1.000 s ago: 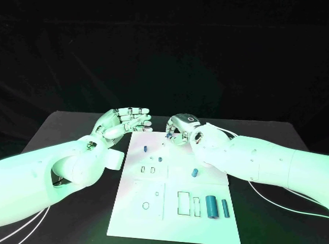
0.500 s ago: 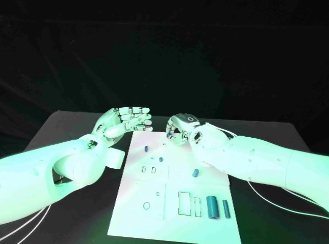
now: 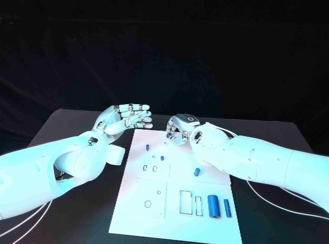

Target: Assemble the parts on the task board

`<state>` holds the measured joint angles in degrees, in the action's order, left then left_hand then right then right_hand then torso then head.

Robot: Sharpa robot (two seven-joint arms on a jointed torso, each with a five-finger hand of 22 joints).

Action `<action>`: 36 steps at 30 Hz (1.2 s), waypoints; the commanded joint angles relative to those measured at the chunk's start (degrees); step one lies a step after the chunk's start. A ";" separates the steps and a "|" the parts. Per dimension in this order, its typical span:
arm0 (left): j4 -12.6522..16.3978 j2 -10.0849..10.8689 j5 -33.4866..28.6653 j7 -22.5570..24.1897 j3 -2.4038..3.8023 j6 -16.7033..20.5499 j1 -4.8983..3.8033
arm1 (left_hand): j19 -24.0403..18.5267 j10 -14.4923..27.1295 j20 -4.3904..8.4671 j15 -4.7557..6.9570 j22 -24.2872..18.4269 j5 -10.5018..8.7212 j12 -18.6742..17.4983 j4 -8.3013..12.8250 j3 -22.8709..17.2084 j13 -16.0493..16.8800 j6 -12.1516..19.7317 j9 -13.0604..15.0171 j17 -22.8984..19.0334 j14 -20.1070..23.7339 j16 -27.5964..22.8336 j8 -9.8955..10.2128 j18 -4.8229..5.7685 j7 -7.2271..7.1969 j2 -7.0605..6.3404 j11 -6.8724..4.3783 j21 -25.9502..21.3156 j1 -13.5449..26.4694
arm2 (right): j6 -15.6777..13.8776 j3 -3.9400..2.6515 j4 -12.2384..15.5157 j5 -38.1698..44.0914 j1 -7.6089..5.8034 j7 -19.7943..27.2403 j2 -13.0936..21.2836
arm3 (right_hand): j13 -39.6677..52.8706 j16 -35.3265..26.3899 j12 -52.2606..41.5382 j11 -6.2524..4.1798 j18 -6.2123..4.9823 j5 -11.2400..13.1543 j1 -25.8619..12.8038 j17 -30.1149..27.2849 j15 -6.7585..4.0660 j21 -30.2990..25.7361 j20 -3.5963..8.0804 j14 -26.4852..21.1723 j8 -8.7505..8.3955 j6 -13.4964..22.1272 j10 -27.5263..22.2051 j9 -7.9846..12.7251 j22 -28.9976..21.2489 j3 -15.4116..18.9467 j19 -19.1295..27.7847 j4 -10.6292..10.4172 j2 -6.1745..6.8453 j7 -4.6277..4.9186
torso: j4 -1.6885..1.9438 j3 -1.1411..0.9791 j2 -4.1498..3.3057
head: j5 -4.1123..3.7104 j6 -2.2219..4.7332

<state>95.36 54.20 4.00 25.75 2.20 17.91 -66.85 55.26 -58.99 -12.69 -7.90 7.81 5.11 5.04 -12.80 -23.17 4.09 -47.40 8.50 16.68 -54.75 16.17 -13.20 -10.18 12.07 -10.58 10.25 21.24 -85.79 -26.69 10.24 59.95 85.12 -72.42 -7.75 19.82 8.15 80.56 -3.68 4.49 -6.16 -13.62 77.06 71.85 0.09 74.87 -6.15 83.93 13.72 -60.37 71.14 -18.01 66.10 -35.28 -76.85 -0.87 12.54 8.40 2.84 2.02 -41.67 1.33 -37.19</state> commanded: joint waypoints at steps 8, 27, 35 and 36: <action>-0.49 0.01 0.16 0.49 0.06 -0.82 -0.32 | -0.50 0.14 -0.09 0.00 -0.10 -0.22 -0.21 0.15 -0.35 -0.05 0.36 0.02 0.13 0.64 -0.39 -0.36 0.11 2.01 0.03 0.45 -0.13 0.63 | 1.69 0.06 -1.02 -0.66 0.14 1.25 -0.65 | -0.53 -0.41 0.26 1.05 0.58 -0.25 -1.65 -1.65 0.73 -1.86 -0.39 2.09 -0.84 2.57 -3.43 -0.26 -2.54 -0.70 2.01 -0.10 0.69 1.08 | -0.11 0.03 0.04 | 0.28 0.00; -2.14 0.02 0.33 1.06 0.05 -1.24 -0.53 | -5.13 0.30 -1.37 -0.73 -1.60 -0.19 -0.64 0.18 -0.89 -0.05 0.79 0.04 0.68 2.53 -2.22 -0.57 0.20 1.87 -0.20 0.60 -2.88 1.29 | -0.55 0.03 1.40 -2.51 -0.14 2.39 2.07 | -2.62 -3.42 -0.47 2.42 -0.76 -0.09 -2.38 -6.98 1.88 -6.63 -1.67 0.52 -2.91 6.75 -10.78 -0.37 -8.39 -0.02 6.02 0.36 1.81 1.88 | -0.37 -0.16 0.16 | 0.66 0.03; -4.36 0.41 0.37 1.38 0.05 -1.09 -0.74 | -7.30 0.39 -2.35 -1.07 -2.60 -0.17 -0.81 0.25 -1.33 -0.08 0.98 0.07 0.97 3.20 -3.45 -0.78 -0.03 1.93 -0.34 0.73 -4.56 1.49 | -0.97 -0.52 11.13 -8.09 -1.78 3.98 11.20 | -2.45 -3.01 -2.30 2.16 -0.55 -0.08 -3.10 -6.47 1.70 -6.15 -1.60 0.79 -2.70 6.26 -8.94 -0.79 -7.33 1.47 5.17 -0.07 2.06 1.91 | -1.29 -0.53 0.62 | 0.73 0.43; -4.65 0.46 0.37 1.41 0.05 -1.10 -0.76 | -7.30 0.39 -2.35 -1.07 -2.60 -0.17 -0.81 0.25 -1.33 -0.08 0.98 0.07 0.97 3.20 -3.45 -0.78 -0.03 1.93 -0.34 0.73 -4.56 1.49 | -0.78 -0.58 12.43 -8.99 -2.06 4.09 12.53 | -2.27 -2.68 -2.98 2.00 -0.45 -0.05 -3.39 -5.99 1.60 -5.83 -1.52 0.97 -2.76 6.31 -7.99 -0.86 -6.80 1.87 4.81 -0.25 2.23 1.86 | -1.40 -0.61 0.70 | 0.73 0.47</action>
<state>90.93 54.68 4.10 26.04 2.19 17.78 -67.44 48.40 -58.56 -15.04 -9.02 5.28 5.11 4.43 -12.57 -24.21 4.09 -46.89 8.50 17.57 -52.00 13.07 -13.76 -10.17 11.96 -10.86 10.66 16.96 -84.84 -27.15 9.70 71.36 80.08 -74.27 -5.32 31.73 5.75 77.66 -6.37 6.56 -6.17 -13.66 74.17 65.67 1.44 68.78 -7.66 84.03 11.01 -53.95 62.71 -18.81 59.11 -33.66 -71.78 -1.06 14.79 10.30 1.88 1.66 -41.25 2.02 -36.89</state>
